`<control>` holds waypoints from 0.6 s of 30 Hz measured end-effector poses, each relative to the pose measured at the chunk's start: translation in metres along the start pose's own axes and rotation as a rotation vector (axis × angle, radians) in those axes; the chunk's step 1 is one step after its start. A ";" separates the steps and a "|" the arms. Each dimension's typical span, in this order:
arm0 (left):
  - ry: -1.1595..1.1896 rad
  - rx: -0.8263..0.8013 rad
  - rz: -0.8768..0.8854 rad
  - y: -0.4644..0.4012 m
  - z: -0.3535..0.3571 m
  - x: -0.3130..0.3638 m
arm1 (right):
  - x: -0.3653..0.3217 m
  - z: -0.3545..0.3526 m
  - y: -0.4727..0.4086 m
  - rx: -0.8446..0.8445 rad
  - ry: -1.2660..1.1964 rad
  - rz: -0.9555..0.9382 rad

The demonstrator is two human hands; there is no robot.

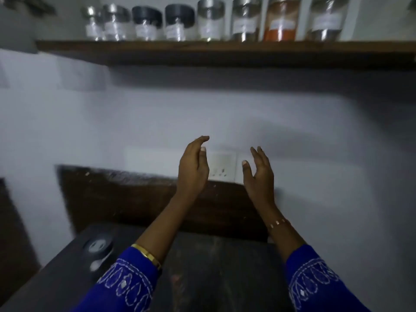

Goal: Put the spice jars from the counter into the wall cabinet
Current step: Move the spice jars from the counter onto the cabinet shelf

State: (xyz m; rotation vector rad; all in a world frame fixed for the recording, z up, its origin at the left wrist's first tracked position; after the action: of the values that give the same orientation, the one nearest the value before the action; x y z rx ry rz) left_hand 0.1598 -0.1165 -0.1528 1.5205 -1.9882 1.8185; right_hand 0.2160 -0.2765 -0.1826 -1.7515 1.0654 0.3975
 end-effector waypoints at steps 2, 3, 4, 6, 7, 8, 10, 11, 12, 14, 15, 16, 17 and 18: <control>0.017 0.012 -0.078 0.024 -0.024 -0.032 | -0.002 0.040 0.020 -0.070 -0.045 0.034; 0.013 0.019 -0.123 0.037 -0.040 -0.052 | -0.004 0.066 0.031 -0.108 -0.077 0.053; 0.006 0.025 -0.154 0.048 -0.053 -0.066 | -0.005 0.086 0.040 -0.138 -0.102 0.070; 0.000 0.038 -0.216 0.068 -0.073 -0.092 | -0.004 0.121 0.057 -0.206 -0.111 0.097; -0.007 0.052 -0.272 0.079 -0.086 -0.111 | -0.006 0.143 0.066 -0.253 -0.102 0.109; -0.009 0.066 -0.325 0.090 -0.099 -0.129 | -0.009 0.166 0.075 -0.306 -0.089 0.116; -0.009 0.084 -0.408 0.113 -0.126 -0.167 | -0.016 0.210 0.094 -0.409 -0.071 0.135; -0.008 0.086 -0.449 0.124 -0.138 -0.185 | -0.019 0.232 0.103 -0.457 -0.066 0.147; -0.011 0.087 -0.497 0.135 -0.149 -0.203 | -0.023 0.253 0.111 -0.507 -0.061 0.158; -0.016 0.106 -0.604 0.155 -0.171 -0.239 | -0.030 0.294 0.126 -0.618 -0.036 0.176; -0.010 0.118 -0.661 0.165 -0.180 -0.257 | -0.033 0.312 0.132 -0.673 -0.021 0.183; 0.003 0.126 -0.720 0.175 -0.188 -0.274 | -0.035 0.329 0.138 -0.729 -0.006 0.192; 0.017 0.129 -0.774 0.184 -0.194 -0.290 | -0.037 0.346 0.143 -0.783 0.006 0.208; 0.031 0.126 -0.822 0.192 -0.199 -0.305 | -0.037 0.361 0.148 -0.832 0.014 0.231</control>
State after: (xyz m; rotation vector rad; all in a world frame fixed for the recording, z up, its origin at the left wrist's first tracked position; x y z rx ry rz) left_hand 0.0811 0.1891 -0.4173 1.9157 -0.9744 1.5757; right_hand 0.1501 0.0414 -0.4026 -2.3448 1.2078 1.0925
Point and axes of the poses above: each hand's wrist, its own y-axis away from the middle knuckle, its own z-axis out of the palm, x = y × z, the point moved 7 cm from there along -y, towards the middle knuckle, and after that the axes turned 9 degrees about -x, right-handed, at the moved point
